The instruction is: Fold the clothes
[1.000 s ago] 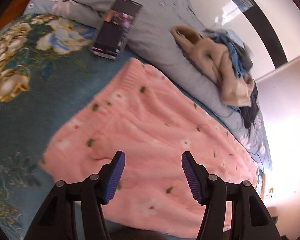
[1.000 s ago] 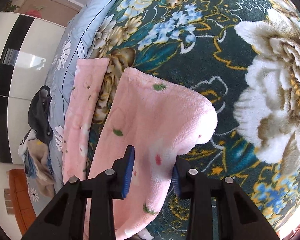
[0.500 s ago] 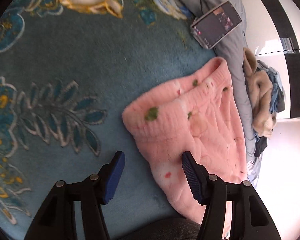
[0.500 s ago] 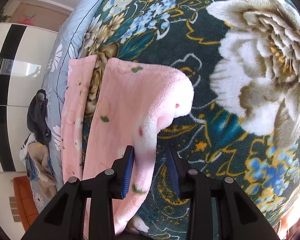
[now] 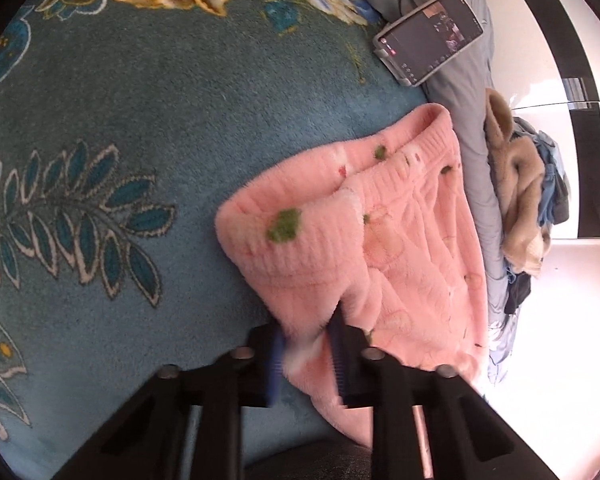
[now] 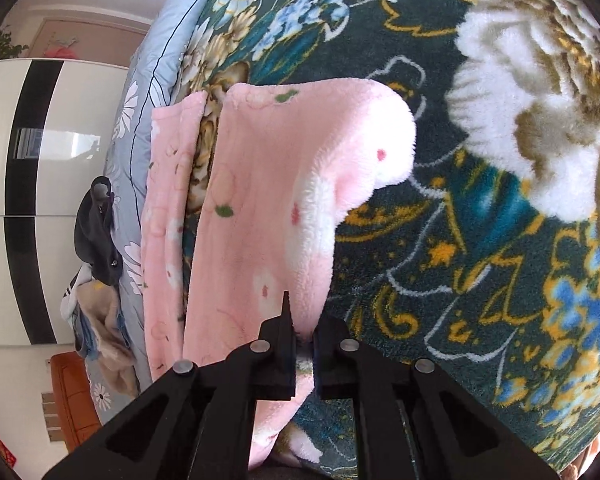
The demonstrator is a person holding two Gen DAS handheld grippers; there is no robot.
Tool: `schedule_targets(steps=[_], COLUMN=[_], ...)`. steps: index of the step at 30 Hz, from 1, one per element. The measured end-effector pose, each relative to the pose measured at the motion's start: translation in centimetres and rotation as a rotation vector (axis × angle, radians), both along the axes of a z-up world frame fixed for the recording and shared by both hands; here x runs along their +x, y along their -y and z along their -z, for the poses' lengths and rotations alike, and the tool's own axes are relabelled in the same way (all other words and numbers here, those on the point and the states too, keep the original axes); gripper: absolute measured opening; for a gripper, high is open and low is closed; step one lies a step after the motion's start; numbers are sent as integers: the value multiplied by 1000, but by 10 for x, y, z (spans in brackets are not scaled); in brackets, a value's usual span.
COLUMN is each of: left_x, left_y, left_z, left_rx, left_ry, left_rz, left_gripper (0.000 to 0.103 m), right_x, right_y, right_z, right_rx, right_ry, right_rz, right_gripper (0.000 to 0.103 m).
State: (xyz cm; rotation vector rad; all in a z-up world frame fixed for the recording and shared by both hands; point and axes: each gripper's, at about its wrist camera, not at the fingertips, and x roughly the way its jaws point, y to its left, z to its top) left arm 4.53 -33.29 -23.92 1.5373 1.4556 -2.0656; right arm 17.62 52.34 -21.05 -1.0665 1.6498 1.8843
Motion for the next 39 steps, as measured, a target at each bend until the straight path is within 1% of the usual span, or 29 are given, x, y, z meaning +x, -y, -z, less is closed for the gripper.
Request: schedule_targets(steps=[3,8,10,13,15,17,19,22,24,27,28,30,33,35,37,38,39], left_x=[-10,-39,-54,-82,-111,-139,-165,-190,-208,-229,-233,-237,-236,-231,-223,-217,-212], left_y=[6,10,12,8,4,-2,-6,-8,-9,-5,-4,-3,-10,-16,-23,-26,-29], left_z=[-14,-59,-76,-97,-102,-101,-98,-92,-83,-66,-60,-51,-49,-55,-63,-69,-74], left_rx=[28,82,110,121,132,135,114,72,40,-20,-22,-10,-15,-38,-81,-109,-136], left_ry=[-37,-133,-157,-182,-200,-194,-173,-137,-113,-82,-75,-67,-82,-92,-99,-103,-106], left_rz=[-31,-63,-85,-112,-123,-128,-123,-108,-106,-127,-132,-133,-85,-38,2,18,33], left_gripper=[9,7,7,7,7,7,7,8,8,7,7,7,7,9,10,14,19], right_x=[-9,-43,-58,-91,-123,-158,-194,-246,-276,-318,-330,-336,-346,-352,-352,-351,-350], right_y=[-6,-16,-20,-27,-33,-38,-42,-49,-49,-48,-48,-47,-47,-47,-44,-42,-41], right_z=[-19,-64,-83,-109,-120,-119,-117,-115,-103,-83,-77,-67,-53,-45,-49,-53,-58], right_rx=[5,28,38,51,65,82,99,124,141,160,166,171,179,186,219,233,247], right_ry=[-79,-208,-256,-280,-270,-231,-192,-133,-83,-9,13,29,54,71,83,69,55], right_rz=[18,6,-2,-10,-29,-51,-74,-107,-135,-181,-195,-209,-230,-245,-283,-298,-313], right_gripper=[4,4,4,4,4,4,4,4,4,4,4,5,7,7,8,12,27])
